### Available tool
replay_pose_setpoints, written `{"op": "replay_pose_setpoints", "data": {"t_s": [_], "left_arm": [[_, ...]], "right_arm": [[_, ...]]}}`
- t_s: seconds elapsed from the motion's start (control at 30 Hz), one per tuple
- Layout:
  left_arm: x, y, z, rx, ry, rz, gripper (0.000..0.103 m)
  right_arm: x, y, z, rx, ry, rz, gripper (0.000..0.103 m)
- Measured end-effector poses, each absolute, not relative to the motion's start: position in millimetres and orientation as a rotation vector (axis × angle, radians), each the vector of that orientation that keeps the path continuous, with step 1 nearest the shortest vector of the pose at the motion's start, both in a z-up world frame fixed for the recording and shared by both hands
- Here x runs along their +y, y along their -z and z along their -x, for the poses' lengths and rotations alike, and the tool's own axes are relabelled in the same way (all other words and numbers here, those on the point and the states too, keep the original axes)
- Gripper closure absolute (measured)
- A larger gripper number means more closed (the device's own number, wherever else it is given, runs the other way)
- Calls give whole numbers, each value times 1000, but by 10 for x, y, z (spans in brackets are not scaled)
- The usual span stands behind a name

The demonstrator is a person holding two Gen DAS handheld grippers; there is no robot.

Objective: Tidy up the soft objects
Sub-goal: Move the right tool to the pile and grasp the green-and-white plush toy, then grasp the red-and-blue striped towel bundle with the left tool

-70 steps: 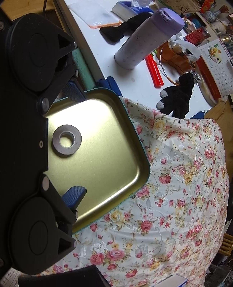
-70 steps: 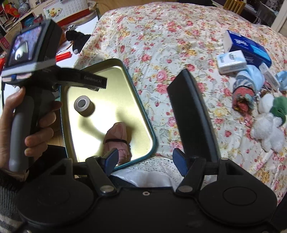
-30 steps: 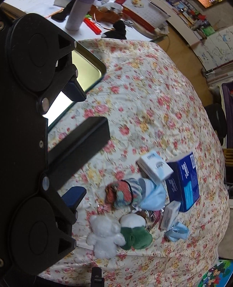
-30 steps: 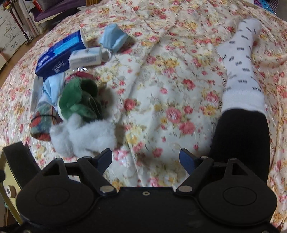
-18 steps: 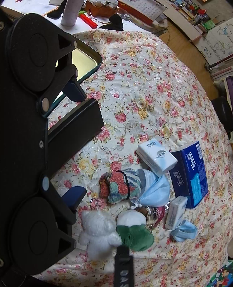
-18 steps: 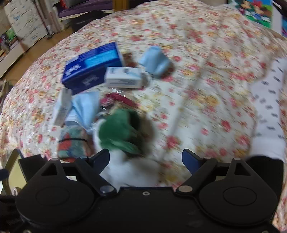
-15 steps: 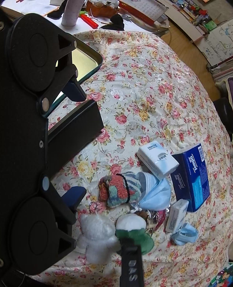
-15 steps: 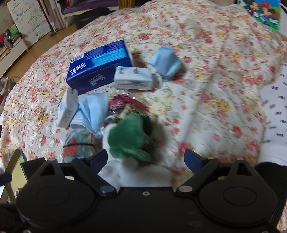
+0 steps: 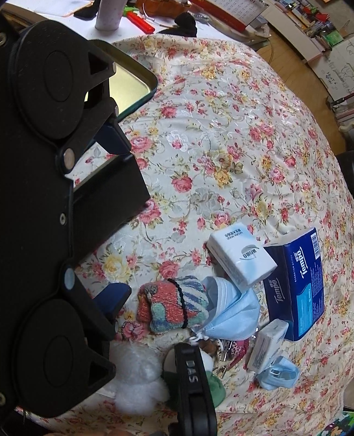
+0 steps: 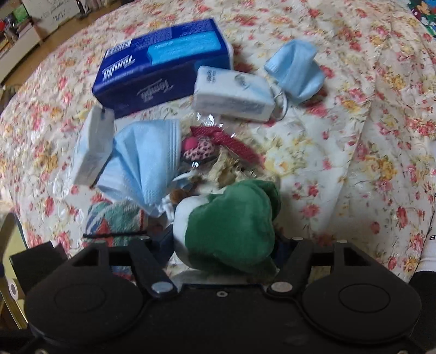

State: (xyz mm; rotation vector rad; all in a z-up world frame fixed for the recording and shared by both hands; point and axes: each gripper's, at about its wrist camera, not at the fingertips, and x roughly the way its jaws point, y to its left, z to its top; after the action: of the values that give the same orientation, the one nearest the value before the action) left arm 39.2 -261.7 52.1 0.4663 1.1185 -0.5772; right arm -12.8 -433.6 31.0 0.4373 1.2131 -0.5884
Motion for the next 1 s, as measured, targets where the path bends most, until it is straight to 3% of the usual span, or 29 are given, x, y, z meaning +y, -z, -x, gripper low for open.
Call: {"op": "replay_pose_setpoints", "data": {"t_s": [0.4,1.0], "left_arm": [[-2900,-553,-317,1131,667,-417,5],[-3415,-237,-229,1172,605,-487,5]], "right_arm": [[-4737,-712,697,1097,729,-456,37],[-5068,-369,1202,1104,765,-582,36]]}}
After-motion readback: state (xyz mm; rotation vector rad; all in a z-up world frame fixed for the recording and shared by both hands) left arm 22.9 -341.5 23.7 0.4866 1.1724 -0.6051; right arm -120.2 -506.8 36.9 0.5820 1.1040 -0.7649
